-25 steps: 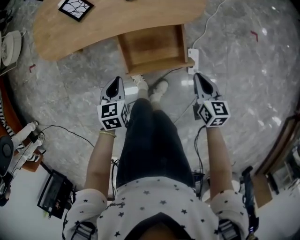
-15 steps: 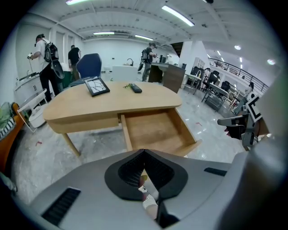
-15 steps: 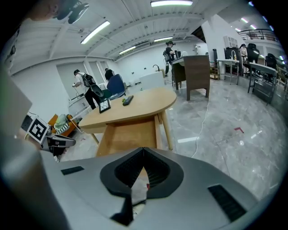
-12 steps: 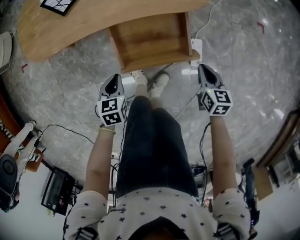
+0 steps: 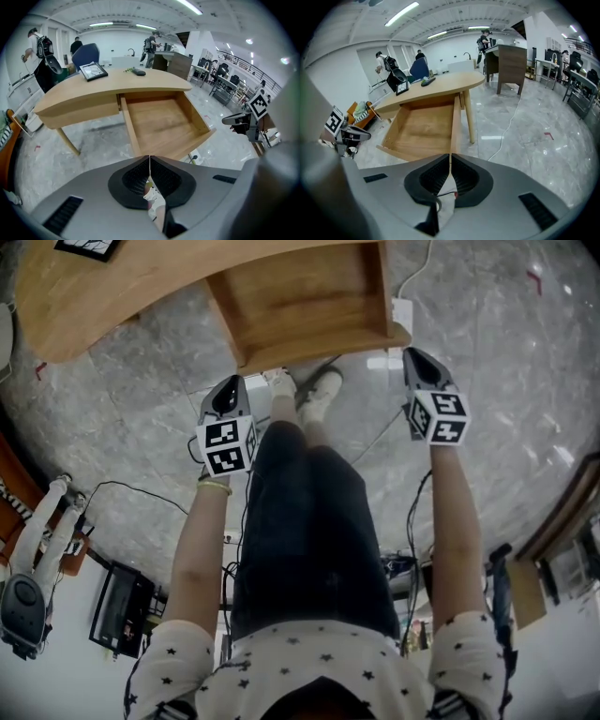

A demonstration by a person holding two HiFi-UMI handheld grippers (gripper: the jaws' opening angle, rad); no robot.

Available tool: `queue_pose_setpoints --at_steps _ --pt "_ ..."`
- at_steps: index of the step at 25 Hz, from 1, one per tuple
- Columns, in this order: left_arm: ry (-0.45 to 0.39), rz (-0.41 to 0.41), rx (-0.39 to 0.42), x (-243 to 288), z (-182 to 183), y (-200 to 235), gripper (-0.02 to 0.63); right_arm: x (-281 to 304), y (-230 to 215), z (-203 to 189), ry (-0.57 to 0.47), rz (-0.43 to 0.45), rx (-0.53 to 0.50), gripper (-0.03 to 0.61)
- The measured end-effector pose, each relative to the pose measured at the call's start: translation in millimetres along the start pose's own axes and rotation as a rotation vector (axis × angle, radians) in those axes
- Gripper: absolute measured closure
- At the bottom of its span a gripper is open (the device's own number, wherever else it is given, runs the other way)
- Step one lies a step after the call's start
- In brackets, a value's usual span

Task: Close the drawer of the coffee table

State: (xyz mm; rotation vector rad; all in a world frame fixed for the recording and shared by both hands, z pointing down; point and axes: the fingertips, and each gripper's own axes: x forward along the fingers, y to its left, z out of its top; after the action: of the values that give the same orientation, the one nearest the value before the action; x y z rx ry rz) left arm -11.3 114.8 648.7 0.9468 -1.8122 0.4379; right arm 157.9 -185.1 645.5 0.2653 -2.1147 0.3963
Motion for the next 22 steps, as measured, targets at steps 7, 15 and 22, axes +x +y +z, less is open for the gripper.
queue_pose_setpoints --at_steps 7,15,22 --pt "0.055 -0.014 0.059 16 -14 2 0.581 17 -10 -20 0.070 -0.006 -0.043 0.563" --pt "0.165 -0.073 0.210 30 -37 1 0.435 30 -10 -30 0.155 0.036 -0.158 0.402" --pt "0.247 -0.078 0.276 44 -51 2 0.382 41 -11 -37 0.245 0.049 -0.316 0.366"
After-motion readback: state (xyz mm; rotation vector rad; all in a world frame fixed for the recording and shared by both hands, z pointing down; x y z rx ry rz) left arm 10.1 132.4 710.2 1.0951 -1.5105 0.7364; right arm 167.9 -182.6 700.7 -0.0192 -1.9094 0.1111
